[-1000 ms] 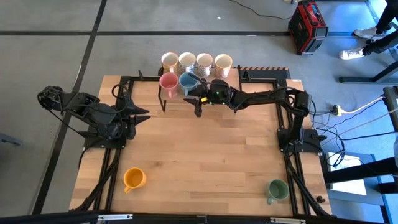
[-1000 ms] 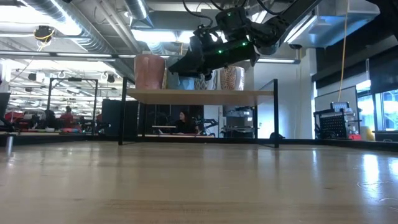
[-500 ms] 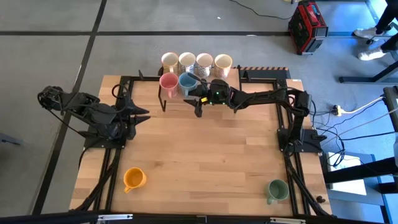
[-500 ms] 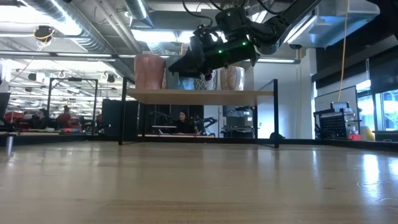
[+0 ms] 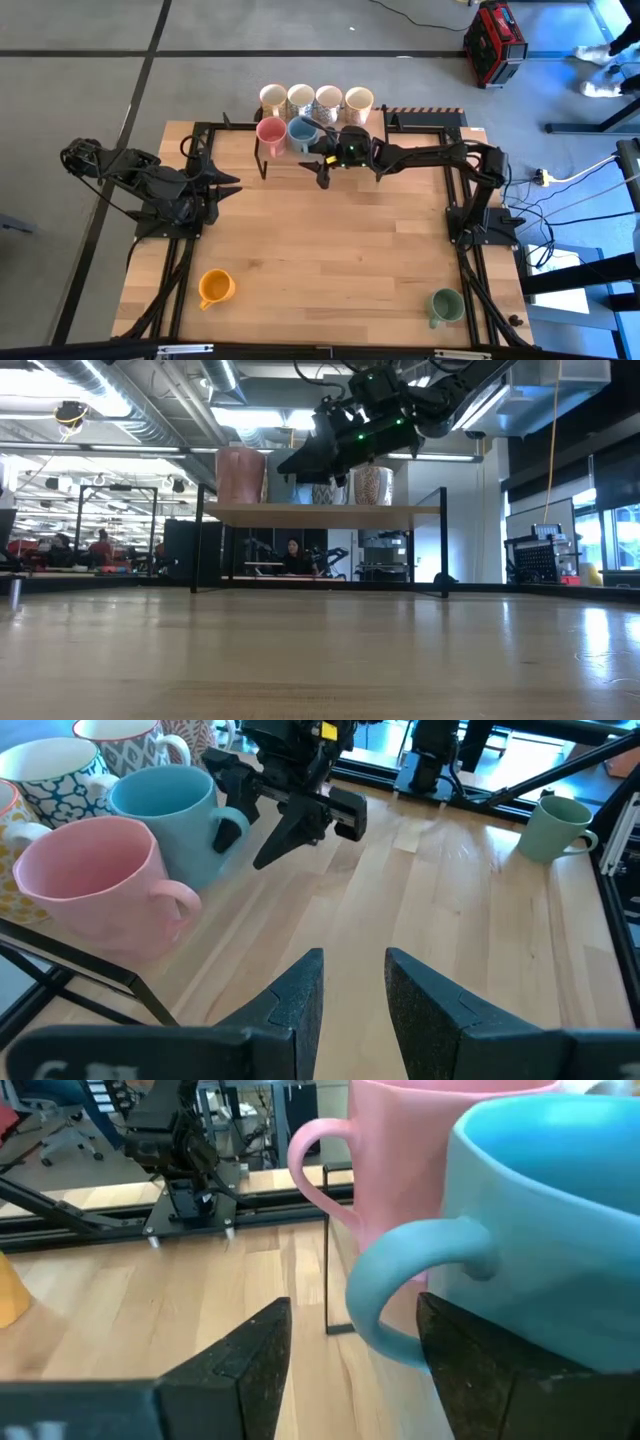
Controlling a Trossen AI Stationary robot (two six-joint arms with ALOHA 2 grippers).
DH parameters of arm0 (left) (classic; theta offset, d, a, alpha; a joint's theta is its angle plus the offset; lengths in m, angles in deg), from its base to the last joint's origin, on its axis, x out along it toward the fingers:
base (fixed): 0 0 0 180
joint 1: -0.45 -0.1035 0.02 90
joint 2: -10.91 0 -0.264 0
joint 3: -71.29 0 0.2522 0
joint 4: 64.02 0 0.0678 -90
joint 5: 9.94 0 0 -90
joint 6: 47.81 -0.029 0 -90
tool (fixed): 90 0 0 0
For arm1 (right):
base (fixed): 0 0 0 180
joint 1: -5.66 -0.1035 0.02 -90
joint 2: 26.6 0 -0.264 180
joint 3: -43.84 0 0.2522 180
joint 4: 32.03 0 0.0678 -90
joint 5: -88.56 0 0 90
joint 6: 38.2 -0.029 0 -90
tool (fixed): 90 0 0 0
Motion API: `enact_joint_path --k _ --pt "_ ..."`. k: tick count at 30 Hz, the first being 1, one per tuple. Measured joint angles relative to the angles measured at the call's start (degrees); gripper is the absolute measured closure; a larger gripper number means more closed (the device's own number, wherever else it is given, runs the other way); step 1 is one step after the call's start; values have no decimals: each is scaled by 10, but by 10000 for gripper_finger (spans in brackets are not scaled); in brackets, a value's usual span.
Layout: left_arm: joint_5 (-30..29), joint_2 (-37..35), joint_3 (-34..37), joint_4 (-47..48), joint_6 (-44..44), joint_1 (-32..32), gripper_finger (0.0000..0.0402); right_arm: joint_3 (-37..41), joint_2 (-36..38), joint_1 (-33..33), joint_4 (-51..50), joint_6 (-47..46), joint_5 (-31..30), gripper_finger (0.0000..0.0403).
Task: Place coffee mugs
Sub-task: Put the blue mug on the shelf
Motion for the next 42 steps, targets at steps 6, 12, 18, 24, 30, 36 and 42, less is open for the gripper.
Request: enact_joint_path --k 6,12,18,24,30,36,42 --pt "-2 0 0 0 -3 0 298 -1 12 0 -35 1 -5 198" --pt "-4 0 0 0 -4 0 298 -1 14 0 -38 1 -16 199" --pt "-4 0 0 2 -4 0 298 -32 14 0 -98 0 -34 199" --pt "-4 0 0 3 -5 0 298 -83 13 -8 -187 1 -37 199" --pt "-4 0 0 4 -5 0 298 -134 13 -7 -284 1 -40 199" --pt "-3 0 0 4 -5 0 298 -168 13 -7 -378 2 -39 199" --pt "-2 0 0 4 -5 0 298 -186 13 -7 -428 3 -40 199"
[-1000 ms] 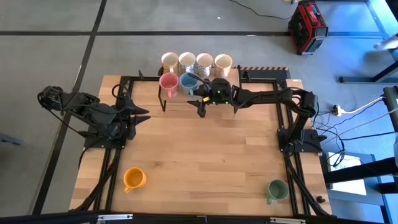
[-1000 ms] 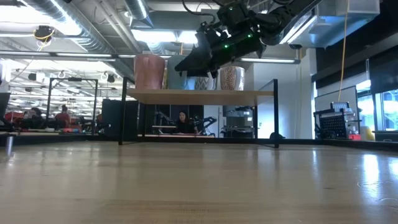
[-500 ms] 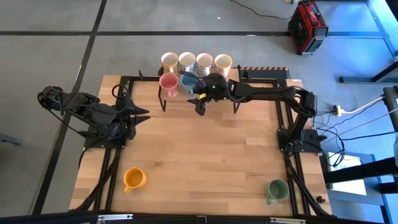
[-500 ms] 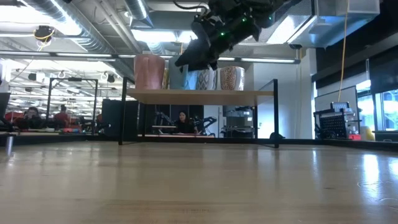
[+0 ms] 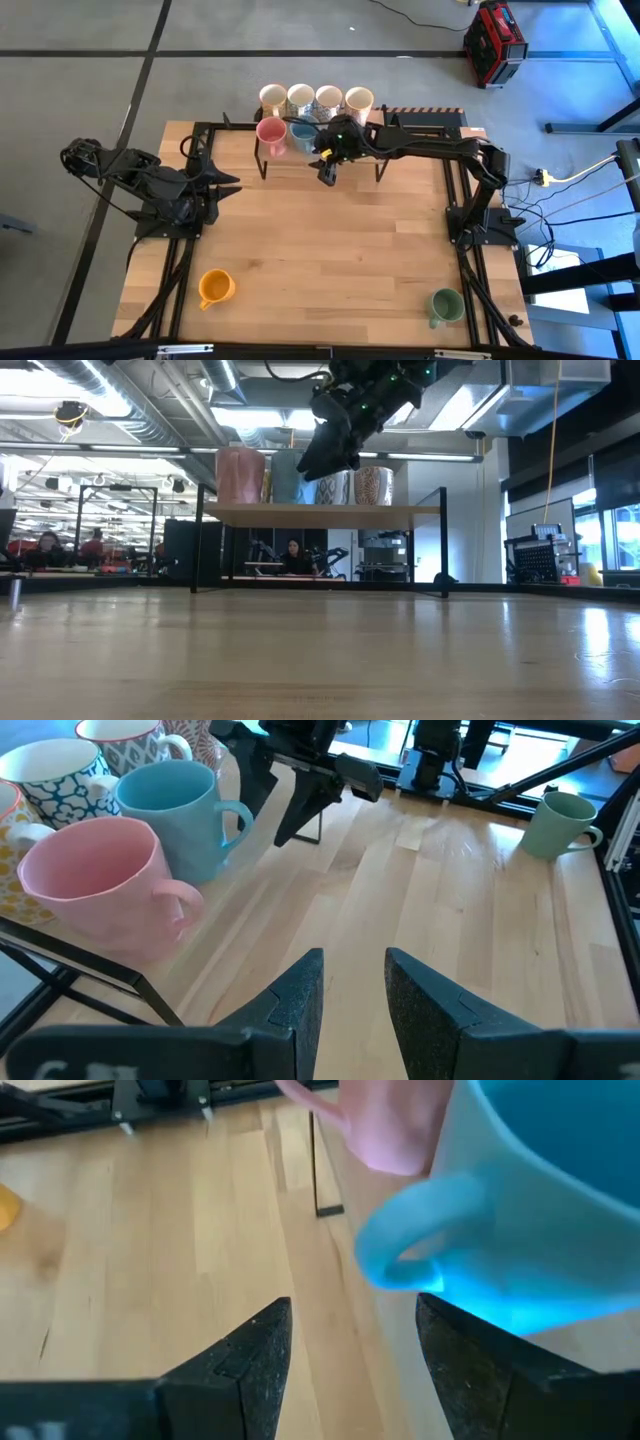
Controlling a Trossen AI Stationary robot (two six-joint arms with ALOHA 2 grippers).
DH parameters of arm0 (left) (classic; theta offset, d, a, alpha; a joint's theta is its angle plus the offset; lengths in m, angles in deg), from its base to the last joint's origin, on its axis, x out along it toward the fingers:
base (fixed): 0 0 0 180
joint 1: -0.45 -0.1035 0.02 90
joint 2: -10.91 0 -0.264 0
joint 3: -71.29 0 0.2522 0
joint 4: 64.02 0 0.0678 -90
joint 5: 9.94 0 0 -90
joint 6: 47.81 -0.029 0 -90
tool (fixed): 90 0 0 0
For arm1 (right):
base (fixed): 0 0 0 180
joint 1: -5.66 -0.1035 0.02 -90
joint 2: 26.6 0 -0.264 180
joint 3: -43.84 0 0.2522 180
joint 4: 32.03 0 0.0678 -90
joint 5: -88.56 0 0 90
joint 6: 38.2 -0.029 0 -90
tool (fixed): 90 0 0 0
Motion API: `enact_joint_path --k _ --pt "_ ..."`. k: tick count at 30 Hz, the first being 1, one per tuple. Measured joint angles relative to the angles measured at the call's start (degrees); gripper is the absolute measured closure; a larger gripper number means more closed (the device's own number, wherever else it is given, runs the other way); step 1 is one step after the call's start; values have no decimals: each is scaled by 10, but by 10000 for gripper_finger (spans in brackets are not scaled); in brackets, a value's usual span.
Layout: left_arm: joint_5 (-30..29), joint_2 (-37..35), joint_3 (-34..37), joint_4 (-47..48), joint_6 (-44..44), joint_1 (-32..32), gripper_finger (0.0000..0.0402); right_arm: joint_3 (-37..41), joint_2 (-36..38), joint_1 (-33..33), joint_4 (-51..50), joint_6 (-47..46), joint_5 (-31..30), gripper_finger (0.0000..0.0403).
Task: Place coffee mugs
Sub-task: Put the blue mug on the shelf, then put the green mug on the shelf
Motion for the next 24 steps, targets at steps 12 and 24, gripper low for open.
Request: enact_joint_path --k 12,24 --pt "0 0 0 0 0 0 298 -1 -11 -19 41 -2 9 199" --pt "0 0 0 0 0 0 298 0 17 -26 4 -14 11 199"
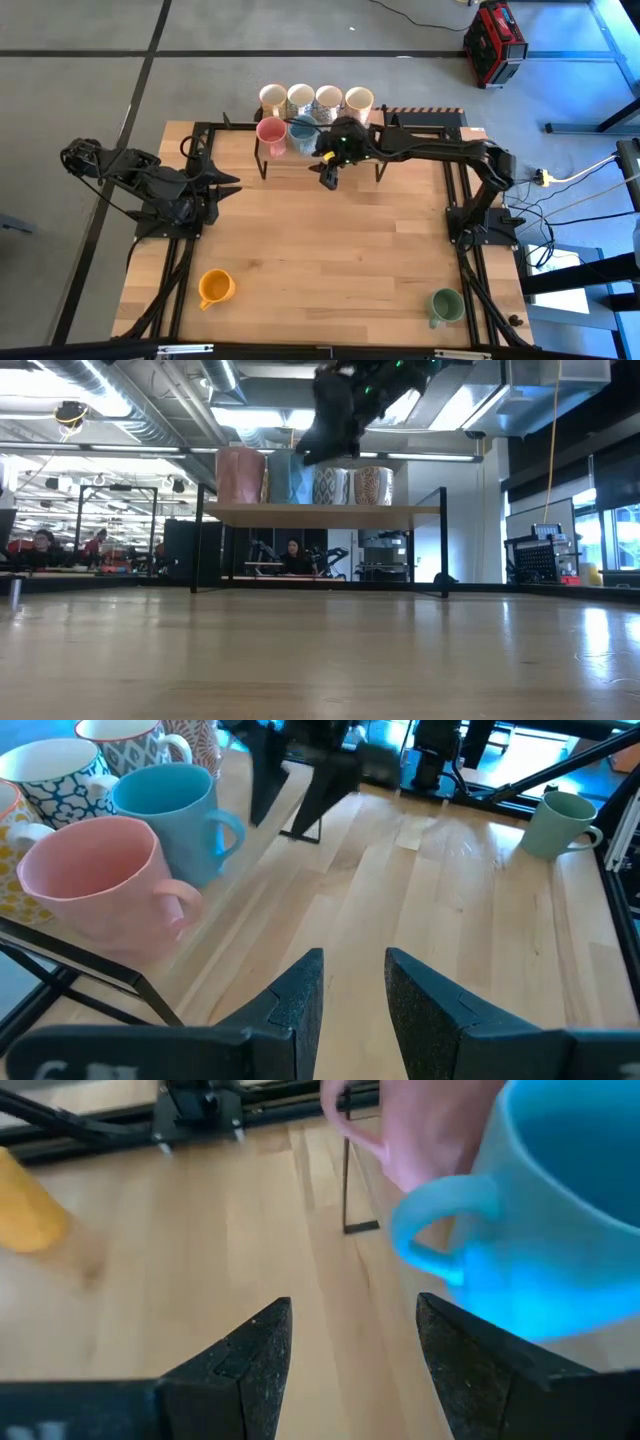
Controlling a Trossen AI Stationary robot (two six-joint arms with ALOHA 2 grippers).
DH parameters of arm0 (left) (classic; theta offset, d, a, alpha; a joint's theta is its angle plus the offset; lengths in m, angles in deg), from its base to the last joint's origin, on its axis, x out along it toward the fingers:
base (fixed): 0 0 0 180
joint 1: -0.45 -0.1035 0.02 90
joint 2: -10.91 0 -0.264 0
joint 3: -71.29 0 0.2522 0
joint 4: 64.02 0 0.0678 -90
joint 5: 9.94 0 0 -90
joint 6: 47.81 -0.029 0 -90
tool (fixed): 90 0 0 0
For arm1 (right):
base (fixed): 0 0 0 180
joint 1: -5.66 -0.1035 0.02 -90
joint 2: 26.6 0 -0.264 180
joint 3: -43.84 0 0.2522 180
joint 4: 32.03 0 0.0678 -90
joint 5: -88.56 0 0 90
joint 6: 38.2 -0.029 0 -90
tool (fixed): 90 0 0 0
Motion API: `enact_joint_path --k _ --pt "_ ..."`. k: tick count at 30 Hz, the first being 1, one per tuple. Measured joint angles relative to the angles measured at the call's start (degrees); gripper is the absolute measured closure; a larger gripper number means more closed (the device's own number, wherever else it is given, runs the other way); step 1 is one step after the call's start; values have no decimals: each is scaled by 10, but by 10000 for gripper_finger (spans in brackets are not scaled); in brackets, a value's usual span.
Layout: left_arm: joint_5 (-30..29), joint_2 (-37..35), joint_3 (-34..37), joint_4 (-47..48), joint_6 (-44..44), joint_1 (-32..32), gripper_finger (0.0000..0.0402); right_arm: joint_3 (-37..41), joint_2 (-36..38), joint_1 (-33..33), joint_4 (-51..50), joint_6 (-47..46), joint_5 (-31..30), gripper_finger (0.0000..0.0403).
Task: Place coffee mugs
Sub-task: Put the green mug on the shelf
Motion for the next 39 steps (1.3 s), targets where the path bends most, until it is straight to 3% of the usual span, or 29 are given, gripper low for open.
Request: enact_joint_path --k 7,14,20,30,39 --pt "42 0 0 0 2 0 298 0 40 -87 -16 -53 5 199" --pt "97 14 0 0 14 0 298 -1 34 -202 -15 -110 -78 199" --pt "130 47 0 0 15 1 298 0 38 -283 -44 -216 -107 199" --pt "158 103 0 0 1 1 298 -1 71 -429 -252 -502 -117 199" --pt "161 109 0 0 0 1 298 0 81 -571 -427 -778 -99 199"
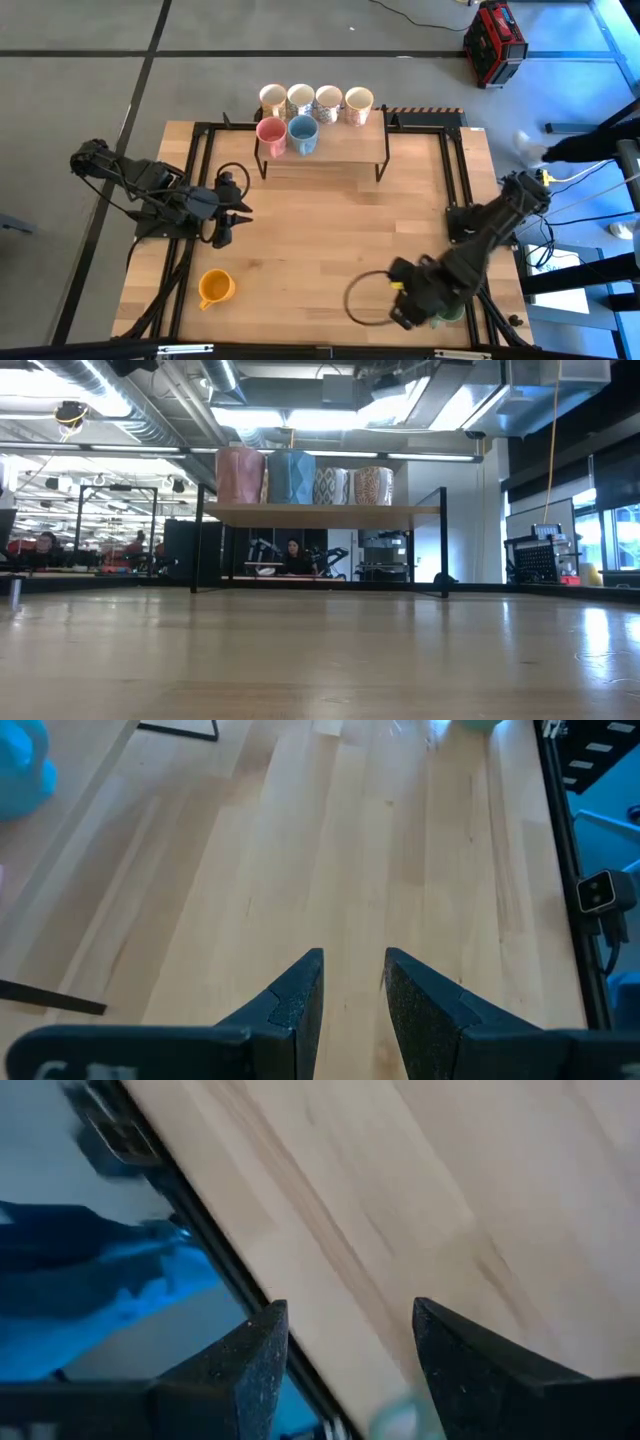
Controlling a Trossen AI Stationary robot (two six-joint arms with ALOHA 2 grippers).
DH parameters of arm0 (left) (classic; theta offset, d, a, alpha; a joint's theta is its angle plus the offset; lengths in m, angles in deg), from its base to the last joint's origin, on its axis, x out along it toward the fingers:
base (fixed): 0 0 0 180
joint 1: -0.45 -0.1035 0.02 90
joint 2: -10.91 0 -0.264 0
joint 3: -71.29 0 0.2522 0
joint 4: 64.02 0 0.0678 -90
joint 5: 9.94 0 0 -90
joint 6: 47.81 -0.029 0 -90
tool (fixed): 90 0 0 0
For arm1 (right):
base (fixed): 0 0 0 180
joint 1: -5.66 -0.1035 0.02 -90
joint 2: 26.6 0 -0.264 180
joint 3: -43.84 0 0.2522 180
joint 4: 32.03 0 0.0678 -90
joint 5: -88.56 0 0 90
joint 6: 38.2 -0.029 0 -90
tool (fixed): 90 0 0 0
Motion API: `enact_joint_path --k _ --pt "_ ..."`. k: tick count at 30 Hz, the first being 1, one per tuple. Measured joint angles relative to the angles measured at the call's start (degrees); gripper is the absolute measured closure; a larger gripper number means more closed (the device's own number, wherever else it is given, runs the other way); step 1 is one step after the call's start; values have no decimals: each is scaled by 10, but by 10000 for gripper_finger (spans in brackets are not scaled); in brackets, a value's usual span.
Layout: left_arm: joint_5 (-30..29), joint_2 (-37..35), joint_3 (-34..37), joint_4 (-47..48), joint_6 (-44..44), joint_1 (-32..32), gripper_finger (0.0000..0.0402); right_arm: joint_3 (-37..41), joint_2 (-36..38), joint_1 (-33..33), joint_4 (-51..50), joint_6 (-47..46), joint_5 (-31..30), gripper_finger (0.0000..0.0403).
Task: Place coffee mugs
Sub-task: Put the green mug on the shelf
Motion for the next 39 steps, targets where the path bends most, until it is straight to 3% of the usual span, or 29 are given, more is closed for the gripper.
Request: enact_joint_path --k 11,18,32,39 --pt "-11 0 0 -2 0 0 298 0 8 -158 -112 -290 -8 199" --pt "-13 0 0 -2 0 0 298 55 9 -199 -90 -431 -11 199" --pt "-10 0 0 -2 3 0 298 148 8 -156 4 -439 -5 199" --pt "-9 0 0 -2 3 0 298 191 8 -140 27 -441 52 228"
